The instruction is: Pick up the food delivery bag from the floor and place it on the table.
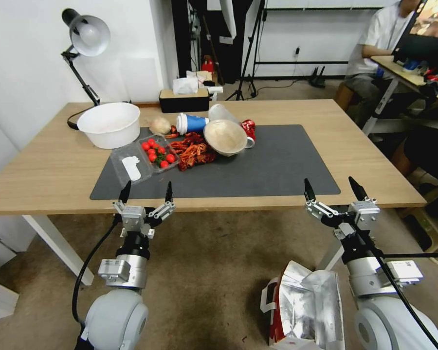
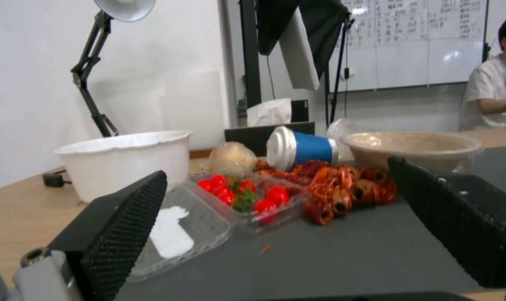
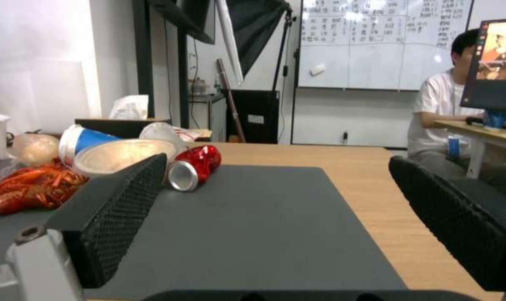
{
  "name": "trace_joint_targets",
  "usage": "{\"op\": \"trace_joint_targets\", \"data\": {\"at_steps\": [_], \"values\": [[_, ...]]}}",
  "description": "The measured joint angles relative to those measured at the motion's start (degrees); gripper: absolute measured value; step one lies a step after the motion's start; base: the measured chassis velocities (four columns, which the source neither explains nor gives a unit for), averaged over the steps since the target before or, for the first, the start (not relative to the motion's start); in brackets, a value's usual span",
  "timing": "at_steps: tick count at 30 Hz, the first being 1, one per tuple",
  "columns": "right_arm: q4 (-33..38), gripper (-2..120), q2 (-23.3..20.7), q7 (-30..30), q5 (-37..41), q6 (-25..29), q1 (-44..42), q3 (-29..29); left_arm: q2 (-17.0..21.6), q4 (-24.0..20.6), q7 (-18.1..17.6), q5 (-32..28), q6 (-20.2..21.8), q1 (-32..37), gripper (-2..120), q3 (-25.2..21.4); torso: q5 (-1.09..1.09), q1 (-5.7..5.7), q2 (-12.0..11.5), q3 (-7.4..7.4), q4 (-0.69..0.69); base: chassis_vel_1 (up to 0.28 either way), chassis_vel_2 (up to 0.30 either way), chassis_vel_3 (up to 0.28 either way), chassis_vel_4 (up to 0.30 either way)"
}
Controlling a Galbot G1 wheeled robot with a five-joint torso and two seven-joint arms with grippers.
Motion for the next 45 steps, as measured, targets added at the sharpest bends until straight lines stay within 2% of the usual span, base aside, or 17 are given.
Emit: {"op": "trace_joint_targets", "data": {"at_steps": [33,45], "values": [[-0.66,100,2.68,-2.15,-1.34,-0.11,-1.13,-0.68,1.19,-1.14,-0.15,0.79,-0.49,3.68,99,-0.77,0.00,-3.81,-8.92,-5.13,0.00,0.000,0.000,0.000,0.000],[-0.80,100,2.18,-2.14,-1.38,0.09,-1.37,-0.43,0.93,-0.92,-0.50,0.73,-0.83,3.87,99,-1.21,0.00,-5.02,-11.90,-6.86,0.00,0.000,0.000,0.000,0.000]]}}
